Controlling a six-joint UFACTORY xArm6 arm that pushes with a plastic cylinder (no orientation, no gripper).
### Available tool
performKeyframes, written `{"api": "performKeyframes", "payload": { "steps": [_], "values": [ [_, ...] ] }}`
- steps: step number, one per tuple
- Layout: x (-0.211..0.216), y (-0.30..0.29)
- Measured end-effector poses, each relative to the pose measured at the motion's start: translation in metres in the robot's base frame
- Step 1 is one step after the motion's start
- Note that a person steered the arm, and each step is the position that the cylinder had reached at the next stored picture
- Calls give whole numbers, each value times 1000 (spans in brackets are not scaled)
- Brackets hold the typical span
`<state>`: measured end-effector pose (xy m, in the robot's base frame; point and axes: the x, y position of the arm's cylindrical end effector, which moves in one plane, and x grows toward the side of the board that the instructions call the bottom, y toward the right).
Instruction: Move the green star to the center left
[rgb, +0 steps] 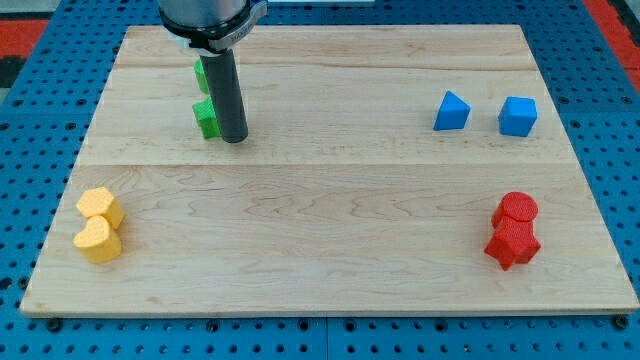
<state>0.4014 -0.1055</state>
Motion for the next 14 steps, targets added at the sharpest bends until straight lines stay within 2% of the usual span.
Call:
{"api": "performKeyframes", "payload": {
  "steps": [7,9,14],
  "values": [
    [0,10],
    [-27,12],
    [-35,11]
  ]
}}
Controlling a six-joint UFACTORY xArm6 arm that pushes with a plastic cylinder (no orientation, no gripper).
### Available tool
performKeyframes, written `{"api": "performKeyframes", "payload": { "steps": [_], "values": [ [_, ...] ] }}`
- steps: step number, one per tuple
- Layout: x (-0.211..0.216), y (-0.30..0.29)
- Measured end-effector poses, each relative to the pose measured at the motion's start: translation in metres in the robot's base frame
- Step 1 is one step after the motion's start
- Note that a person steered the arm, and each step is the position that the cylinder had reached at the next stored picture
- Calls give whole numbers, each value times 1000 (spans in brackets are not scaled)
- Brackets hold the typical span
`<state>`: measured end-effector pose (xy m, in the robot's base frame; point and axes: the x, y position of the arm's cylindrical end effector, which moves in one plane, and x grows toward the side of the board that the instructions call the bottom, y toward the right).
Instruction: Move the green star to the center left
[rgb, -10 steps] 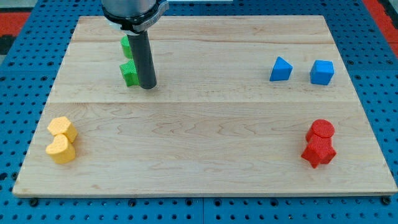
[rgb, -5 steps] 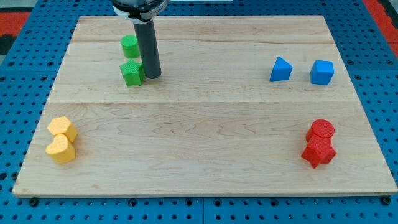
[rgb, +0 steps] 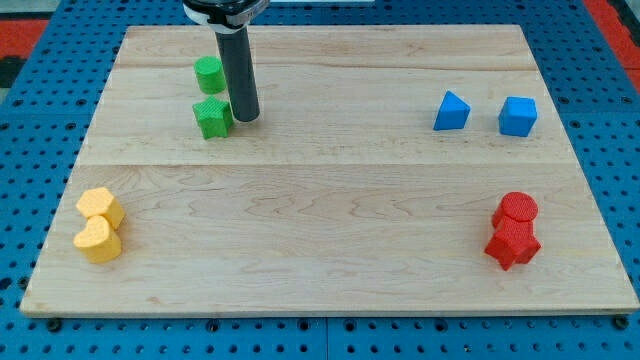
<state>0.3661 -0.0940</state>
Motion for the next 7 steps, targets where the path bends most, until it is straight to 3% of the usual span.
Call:
{"api": "performKeyframes", "payload": {
  "steps": [6,7],
  "values": [
    [8,-3],
    [9,-64]
  ]
}}
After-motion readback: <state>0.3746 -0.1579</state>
